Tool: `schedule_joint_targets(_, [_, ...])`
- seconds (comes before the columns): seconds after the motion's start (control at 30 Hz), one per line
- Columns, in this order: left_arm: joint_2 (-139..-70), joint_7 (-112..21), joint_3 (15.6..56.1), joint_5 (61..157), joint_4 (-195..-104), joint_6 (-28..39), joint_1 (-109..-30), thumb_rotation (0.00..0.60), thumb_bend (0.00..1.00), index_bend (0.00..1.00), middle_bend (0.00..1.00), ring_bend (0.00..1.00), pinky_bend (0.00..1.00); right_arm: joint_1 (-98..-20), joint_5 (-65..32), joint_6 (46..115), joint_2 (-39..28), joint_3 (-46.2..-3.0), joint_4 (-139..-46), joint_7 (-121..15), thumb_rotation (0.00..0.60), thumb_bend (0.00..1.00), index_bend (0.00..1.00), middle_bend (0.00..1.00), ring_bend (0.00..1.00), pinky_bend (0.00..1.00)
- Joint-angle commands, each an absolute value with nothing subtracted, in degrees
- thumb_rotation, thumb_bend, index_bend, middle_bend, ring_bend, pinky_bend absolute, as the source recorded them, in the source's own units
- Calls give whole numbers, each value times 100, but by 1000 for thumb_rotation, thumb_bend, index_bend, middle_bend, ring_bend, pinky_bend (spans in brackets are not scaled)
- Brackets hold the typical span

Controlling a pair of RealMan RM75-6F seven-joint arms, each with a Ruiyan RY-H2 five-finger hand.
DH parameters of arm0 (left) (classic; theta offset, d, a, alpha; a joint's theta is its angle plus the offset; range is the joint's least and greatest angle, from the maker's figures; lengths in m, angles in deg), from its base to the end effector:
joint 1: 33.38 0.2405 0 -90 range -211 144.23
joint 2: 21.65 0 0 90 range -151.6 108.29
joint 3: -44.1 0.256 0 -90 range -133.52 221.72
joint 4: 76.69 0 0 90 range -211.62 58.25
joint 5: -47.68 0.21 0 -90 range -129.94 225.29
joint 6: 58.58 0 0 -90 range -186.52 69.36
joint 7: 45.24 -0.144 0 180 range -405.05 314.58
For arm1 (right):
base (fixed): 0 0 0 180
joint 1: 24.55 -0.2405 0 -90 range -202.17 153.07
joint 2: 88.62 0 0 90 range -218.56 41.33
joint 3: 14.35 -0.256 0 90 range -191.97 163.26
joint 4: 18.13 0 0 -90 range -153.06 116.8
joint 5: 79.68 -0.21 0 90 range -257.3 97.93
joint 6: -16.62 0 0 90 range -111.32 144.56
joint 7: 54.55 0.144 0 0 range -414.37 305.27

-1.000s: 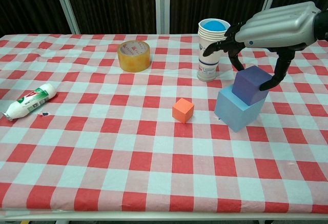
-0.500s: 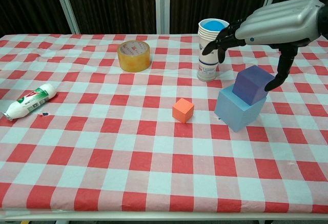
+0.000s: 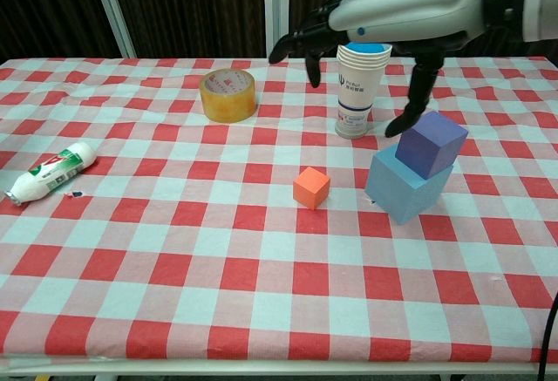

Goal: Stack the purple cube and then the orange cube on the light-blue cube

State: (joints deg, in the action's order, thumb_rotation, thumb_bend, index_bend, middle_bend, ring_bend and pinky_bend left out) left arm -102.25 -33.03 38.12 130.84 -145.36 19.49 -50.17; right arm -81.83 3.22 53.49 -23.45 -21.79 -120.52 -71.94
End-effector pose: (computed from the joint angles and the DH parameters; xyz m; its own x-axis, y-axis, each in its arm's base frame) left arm -0.3237 0.2666 0.1003 0.2983 -0.0140 0.9544 0.9490 -0.1031 -0.2981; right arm -0.0596 -0.3267 0.0453 0.7928 -0.0792 0.6043 -0.3877 -0.8306 0.3998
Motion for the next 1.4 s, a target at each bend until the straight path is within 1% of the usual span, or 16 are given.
schedule_joint_targets(0.03, [-10227, -3308, 3816, 13086, -14532, 1944, -5019, 600, 111, 286, 244, 162, 289, -8481, -11, 5085, -1974, -2316, -11862, -7482, 600, 0, 0, 274, 7, 0])
schedule_joint_targets(0.23, [-10228, -3271, 3804, 13051, -14504, 1925, -5011, 600, 111, 286, 245, 162, 289, -9013, -479, 4521, -1533, -2331, -11434, -7866, 600, 0, 0, 318, 41, 0])
schedule_joint_targets(0.37, [-10212, -3222, 3789, 13031, -14497, 1929, -5001, 600, 111, 286, 245, 162, 289, -9341, -856, 4148, -1477, -2209, -11282, -8123, 600, 0, 0, 333, 51, 0])
schedule_joint_targets(0.47, [-10215, -3199, 3793, 13033, -14488, 1922, -4999, 600, 111, 286, 244, 162, 289, -9502, -1083, 4054, -1429, -2061, -11205, -8301, 600, 0, 0, 336, 52, 0])
schedule_joint_targets(0.8, [-10250, -3115, 3781, 12986, -14396, 1890, -4987, 600, 111, 286, 244, 162, 289, -9711, -1639, 4303, -1009, -1560, -10842, -8711, 600, 0, 0, 338, 52, 0])
schedule_joint_targets(1.23, [-10374, -3176, 3788, 12870, -14174, 1725, -4991, 600, 112, 286, 244, 162, 289, -9861, -1738, 4407, -419, -1343, -10203, -8709, 600, 10, 0, 345, 52, 0])
schedule_joint_targets(1.4, [-10357, -3171, 3771, 12835, -14197, 1705, -4982, 600, 111, 286, 244, 162, 289, -9823, -1603, 4451, -235, -1295, -9972, -8584, 600, 35, 0, 358, 68, 0])
